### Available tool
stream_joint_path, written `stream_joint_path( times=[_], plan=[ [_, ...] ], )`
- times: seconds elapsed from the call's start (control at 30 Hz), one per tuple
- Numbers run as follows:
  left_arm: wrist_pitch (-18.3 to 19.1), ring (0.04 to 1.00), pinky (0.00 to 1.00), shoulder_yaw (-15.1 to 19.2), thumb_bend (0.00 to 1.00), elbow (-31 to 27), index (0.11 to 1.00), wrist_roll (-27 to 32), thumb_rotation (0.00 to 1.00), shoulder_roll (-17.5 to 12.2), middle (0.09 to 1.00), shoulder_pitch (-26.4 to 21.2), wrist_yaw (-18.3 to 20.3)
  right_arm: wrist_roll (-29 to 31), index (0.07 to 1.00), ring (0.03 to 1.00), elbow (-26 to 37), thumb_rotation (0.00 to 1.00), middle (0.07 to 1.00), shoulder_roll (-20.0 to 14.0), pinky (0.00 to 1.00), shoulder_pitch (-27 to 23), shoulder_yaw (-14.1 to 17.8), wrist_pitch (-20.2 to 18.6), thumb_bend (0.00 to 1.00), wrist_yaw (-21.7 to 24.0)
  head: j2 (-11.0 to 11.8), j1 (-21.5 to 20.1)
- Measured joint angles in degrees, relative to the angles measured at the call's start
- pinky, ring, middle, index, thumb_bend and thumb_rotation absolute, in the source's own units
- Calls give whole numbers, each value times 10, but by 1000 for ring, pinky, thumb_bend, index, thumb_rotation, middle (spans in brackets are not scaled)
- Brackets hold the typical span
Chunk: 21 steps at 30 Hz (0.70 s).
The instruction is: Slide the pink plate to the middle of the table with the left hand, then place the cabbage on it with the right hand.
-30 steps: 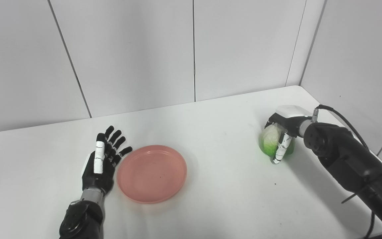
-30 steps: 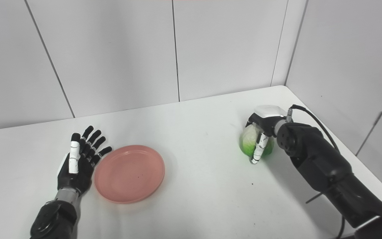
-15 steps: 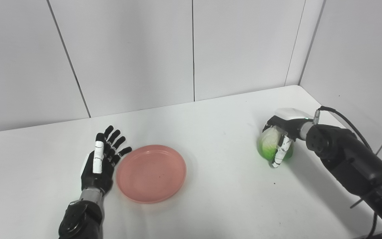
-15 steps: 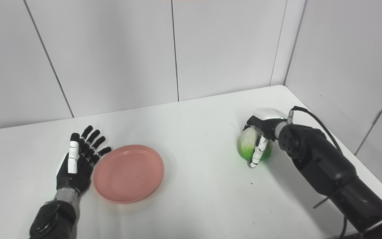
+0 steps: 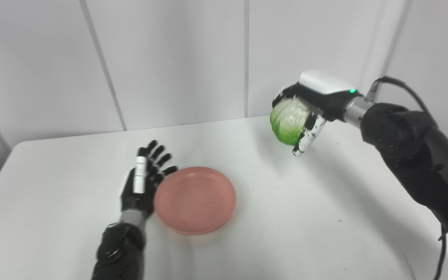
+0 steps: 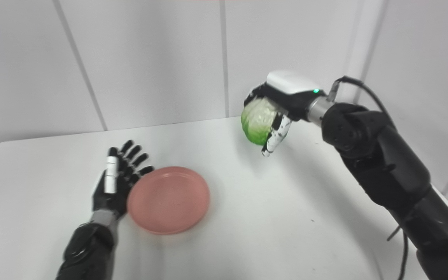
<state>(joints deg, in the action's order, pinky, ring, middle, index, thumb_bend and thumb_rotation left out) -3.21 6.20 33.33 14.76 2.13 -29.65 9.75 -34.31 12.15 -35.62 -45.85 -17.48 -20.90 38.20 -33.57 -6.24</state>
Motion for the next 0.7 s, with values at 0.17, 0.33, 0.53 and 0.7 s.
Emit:
stream_joint_path(
  times=[0.17, 0.33, 0.53, 0.7],
  plan=[
    [-27, 829, 613, -13, 875, 11, 872, -27, 843, 14, 881, -1, -21, -1, 514, 442, -37, 0, 465, 46, 282, -9, -28, 13, 518, 2, 3, 84],
    [-38, 836, 626, -13, 888, 21, 864, -28, 817, 30, 883, -8, -33, 0, 548, 374, -79, 0, 475, 83, 264, -20, -42, 29, 511, -5, 2, 125],
    [-43, 855, 646, -8, 937, 28, 870, -28, 810, 41, 896, -11, -38, 4, 515, 410, -123, 0, 486, 133, 295, -23, -77, 97, 517, -21, 0, 158],
    [-44, 853, 639, -6, 927, 26, 873, -28, 818, 40, 894, -10, -38, -1, 509, 422, -152, 0, 488, 162, 316, -8, -105, 138, 517, -30, -3, 156]
  ],
)
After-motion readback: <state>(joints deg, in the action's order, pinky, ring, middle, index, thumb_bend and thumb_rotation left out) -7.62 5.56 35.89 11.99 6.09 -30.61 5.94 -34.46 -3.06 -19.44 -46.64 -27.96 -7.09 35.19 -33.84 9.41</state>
